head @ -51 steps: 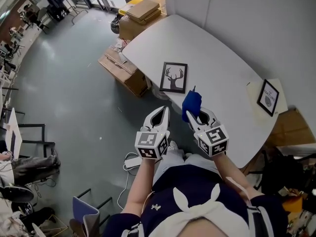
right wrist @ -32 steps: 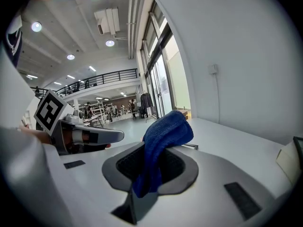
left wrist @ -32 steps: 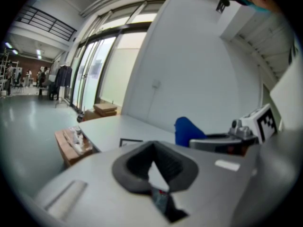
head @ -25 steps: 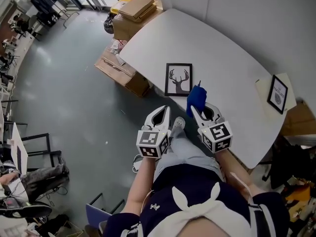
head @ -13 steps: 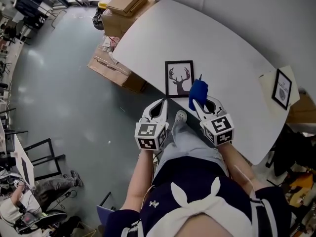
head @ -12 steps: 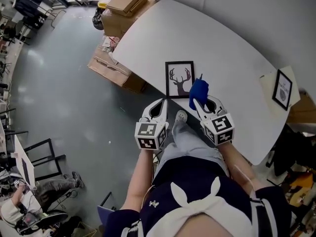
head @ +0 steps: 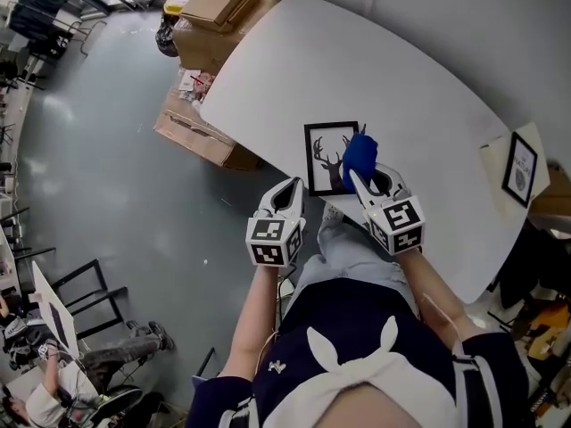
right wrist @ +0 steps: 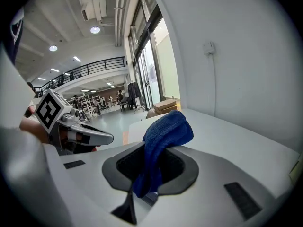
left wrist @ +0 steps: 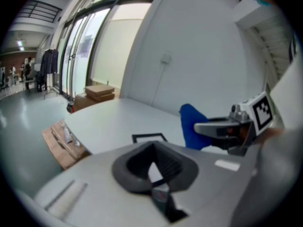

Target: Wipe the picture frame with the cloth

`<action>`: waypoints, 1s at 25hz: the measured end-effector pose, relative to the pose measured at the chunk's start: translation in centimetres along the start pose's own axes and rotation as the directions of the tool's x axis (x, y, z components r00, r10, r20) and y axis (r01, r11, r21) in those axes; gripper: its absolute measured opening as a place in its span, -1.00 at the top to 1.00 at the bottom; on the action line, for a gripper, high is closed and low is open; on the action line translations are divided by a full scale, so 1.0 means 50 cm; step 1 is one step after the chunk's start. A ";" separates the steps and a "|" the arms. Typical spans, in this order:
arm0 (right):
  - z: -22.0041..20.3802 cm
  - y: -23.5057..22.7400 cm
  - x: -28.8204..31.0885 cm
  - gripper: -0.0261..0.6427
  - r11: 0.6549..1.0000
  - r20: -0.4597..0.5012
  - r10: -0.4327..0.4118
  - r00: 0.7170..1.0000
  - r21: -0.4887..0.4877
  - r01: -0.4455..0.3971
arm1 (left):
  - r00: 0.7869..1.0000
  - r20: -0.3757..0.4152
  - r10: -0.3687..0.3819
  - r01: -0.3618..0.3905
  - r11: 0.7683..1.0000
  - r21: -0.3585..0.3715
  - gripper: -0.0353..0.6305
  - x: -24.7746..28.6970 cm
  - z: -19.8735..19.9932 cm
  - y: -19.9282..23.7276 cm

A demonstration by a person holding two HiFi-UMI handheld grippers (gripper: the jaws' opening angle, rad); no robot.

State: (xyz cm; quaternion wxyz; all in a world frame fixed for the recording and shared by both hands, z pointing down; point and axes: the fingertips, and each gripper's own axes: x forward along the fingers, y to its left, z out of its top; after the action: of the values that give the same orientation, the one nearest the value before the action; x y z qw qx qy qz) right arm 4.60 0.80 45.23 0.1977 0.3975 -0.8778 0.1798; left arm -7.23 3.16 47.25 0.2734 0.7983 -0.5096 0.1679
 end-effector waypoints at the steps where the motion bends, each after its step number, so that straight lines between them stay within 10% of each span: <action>1: 0.001 -0.006 0.008 0.74 1.000 -0.004 -0.004 1.000 0.003 0.004 | 1.000 -0.008 -0.001 0.001 1.000 0.002 0.88 0.010 0.001 0.007; 25: -0.021 -0.079 0.163 0.74 1.000 -0.099 -0.031 0.995 -0.007 0.031 | 0.988 -0.141 -0.056 0.057 0.998 0.000 0.88 0.157 -0.058 0.044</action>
State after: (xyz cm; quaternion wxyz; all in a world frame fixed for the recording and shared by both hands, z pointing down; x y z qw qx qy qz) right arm 2.91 -6.25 50.73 0.2450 0.4011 -0.8611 0.1939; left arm -5.88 -1.46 54.42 0.3117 0.7991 -0.4659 0.2173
